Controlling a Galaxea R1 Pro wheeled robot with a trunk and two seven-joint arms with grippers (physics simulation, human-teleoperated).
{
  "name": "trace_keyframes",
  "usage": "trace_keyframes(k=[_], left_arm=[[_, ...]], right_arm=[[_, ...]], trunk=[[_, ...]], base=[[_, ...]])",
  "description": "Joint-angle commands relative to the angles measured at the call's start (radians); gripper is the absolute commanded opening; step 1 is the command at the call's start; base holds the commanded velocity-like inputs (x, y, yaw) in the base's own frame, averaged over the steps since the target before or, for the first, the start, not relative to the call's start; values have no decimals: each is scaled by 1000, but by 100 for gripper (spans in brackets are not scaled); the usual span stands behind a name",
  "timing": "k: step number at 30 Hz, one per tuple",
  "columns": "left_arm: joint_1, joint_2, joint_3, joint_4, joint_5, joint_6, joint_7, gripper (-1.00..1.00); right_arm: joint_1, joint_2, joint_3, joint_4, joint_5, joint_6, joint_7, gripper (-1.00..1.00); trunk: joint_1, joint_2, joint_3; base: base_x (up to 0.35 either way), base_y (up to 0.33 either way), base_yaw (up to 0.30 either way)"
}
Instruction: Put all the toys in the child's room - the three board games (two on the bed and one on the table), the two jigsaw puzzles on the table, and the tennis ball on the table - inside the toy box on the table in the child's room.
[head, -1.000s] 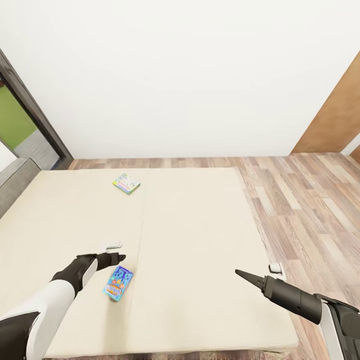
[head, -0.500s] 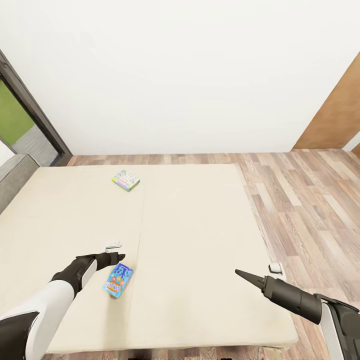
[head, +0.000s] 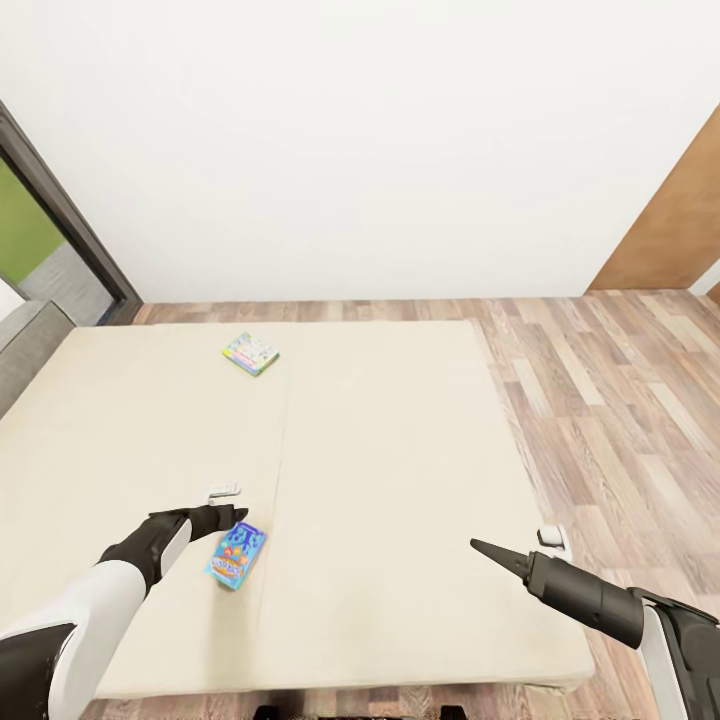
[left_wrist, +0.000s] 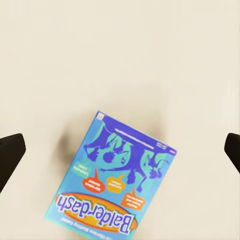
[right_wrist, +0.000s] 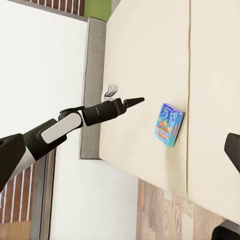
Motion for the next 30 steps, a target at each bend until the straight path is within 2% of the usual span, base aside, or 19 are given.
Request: trace_keyframes(k=[1, 30], left_arm=[[0, -1, 8, -2, -6, 7, -6, 100], [0, 3, 11, -9, -6, 6, -6, 100]], right_arm=[[-1, 0, -1, 0, 0, 5, 3, 100], [-1, -1, -1, 0, -1, 5, 3, 100]], trunk=[[0, -2, -3], [0, -2, -50]], base=[[0, 0, 0], [0, 0, 0]])
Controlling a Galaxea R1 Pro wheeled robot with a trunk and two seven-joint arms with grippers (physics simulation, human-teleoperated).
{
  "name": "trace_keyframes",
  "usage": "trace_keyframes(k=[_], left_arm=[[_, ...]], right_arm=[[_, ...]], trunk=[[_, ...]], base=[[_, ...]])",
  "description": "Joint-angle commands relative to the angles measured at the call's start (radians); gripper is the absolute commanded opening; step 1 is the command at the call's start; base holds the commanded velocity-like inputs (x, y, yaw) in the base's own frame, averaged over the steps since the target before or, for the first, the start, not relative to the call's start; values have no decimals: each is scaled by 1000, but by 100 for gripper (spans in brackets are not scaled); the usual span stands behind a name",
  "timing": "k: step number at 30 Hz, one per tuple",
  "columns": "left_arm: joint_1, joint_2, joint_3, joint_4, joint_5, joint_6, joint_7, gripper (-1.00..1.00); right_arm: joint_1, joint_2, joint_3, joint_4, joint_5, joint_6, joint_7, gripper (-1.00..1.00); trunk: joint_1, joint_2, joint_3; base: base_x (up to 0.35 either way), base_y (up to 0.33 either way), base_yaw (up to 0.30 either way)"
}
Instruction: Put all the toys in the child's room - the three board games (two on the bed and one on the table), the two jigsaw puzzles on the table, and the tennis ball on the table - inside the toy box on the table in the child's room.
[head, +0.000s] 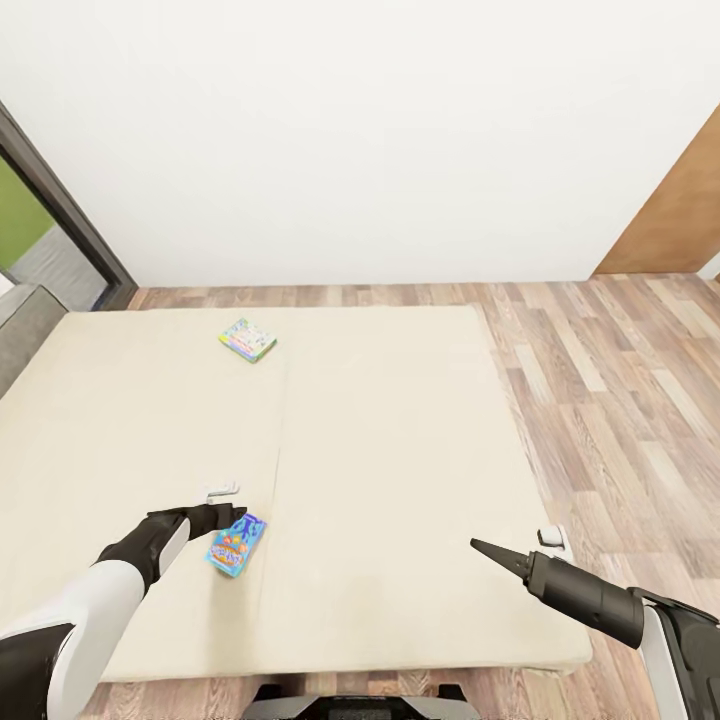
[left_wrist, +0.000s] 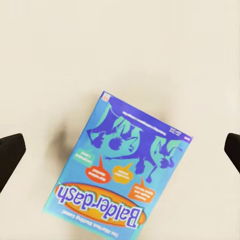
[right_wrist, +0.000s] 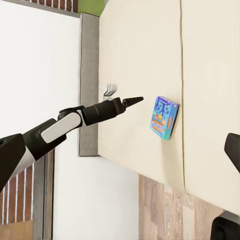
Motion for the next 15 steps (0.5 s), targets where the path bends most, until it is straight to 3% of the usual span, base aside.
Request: trace_keyframes(k=[1, 15], left_arm=[[0, 0, 9, -2, -6, 7, -6, 100], [0, 0, 11, -5, -6, 7, -4, 100]], right_arm=[[-1, 0, -1, 0, 0, 5, 3, 100], [-1, 0, -1, 0, 0, 5, 4, 100]], trunk=[[0, -2, -3], [0, -2, -26]], base=[[0, 0, 0], [0, 0, 0]])
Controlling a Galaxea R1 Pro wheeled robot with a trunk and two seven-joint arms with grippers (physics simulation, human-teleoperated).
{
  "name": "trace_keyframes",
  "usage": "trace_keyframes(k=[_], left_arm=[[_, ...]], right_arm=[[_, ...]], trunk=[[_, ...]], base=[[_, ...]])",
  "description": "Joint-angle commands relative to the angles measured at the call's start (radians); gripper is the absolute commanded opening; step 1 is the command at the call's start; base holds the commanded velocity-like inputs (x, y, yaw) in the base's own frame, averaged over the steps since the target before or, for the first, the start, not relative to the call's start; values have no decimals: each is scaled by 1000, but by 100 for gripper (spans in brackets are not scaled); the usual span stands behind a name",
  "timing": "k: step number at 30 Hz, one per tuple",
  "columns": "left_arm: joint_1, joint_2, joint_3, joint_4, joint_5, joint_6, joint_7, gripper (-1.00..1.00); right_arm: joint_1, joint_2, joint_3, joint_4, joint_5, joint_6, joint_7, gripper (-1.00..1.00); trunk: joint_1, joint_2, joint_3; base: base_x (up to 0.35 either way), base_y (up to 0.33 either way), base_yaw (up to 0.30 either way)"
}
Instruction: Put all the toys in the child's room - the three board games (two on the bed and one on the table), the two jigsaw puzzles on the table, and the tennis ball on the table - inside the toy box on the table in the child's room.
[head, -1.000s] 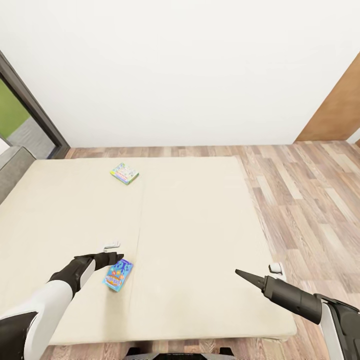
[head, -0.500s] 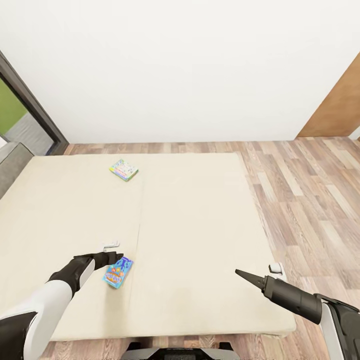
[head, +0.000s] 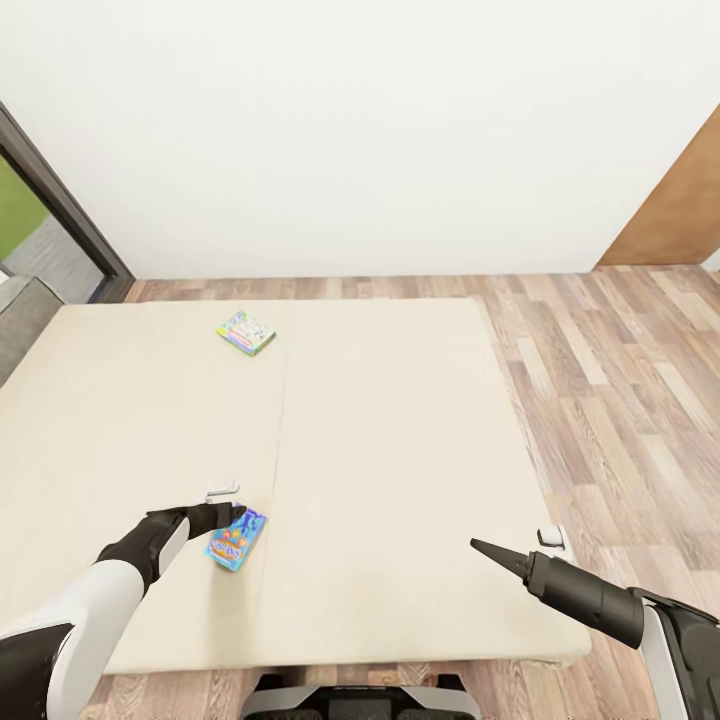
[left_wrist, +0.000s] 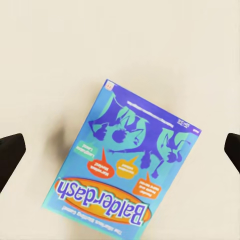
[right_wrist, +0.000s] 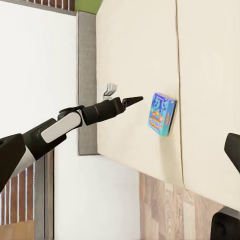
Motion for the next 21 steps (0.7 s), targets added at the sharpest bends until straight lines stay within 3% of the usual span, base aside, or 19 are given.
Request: trace_keyframes(k=[1, 21], left_arm=[[0, -1, 9, -2, -6, 7, -6, 100], [-3, 10, 9, -6, -6, 8, -14, 100]], right_arm=[[-1, 0, -1, 0, 0, 5, 3, 100], [-1, 0, -1, 0, -1, 5, 4, 100]], trunk=[[0, -2, -3], [0, -2, -36]], base=[[0, 0, 0], [0, 0, 0]])
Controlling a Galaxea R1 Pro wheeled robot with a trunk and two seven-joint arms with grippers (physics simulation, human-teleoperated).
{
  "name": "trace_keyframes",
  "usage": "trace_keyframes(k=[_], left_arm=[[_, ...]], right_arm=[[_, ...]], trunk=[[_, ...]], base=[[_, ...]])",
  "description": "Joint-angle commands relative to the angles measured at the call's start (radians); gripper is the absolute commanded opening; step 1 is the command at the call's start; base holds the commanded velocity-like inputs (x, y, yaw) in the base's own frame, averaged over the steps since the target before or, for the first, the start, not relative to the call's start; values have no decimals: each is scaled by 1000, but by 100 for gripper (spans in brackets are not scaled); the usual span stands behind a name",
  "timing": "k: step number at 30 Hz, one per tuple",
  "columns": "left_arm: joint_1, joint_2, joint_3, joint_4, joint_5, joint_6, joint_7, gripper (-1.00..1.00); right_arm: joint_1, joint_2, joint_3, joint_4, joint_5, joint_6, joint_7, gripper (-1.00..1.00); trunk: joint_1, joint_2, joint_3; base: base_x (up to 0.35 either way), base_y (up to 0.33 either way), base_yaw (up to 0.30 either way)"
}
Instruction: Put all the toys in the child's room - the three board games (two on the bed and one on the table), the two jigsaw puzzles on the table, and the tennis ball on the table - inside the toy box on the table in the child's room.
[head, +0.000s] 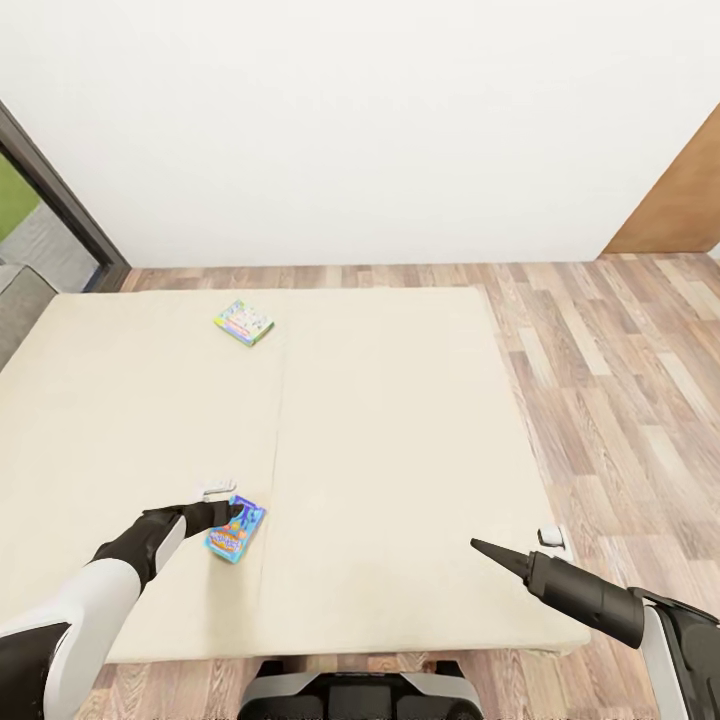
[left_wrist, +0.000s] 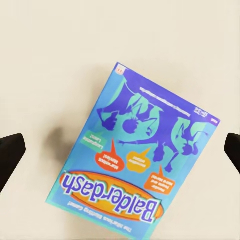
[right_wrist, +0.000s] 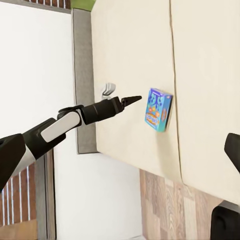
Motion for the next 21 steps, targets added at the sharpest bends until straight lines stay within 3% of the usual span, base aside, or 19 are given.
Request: trace_keyframes(k=[1, 21], left_arm=[[0, 0, 8, -5, -7, 7, -7, 100], [0, 0, -13, -53, -8, 5, -10, 100]], right_arm=[[-1, 0, -1, 0, 0, 5, 3, 100], [-1, 0, 0, 0, 1, 5, 2, 100]], trunk=[[0, -2, -3], [0, -2, -35]], base=[[0, 0, 0], [0, 0, 0]])
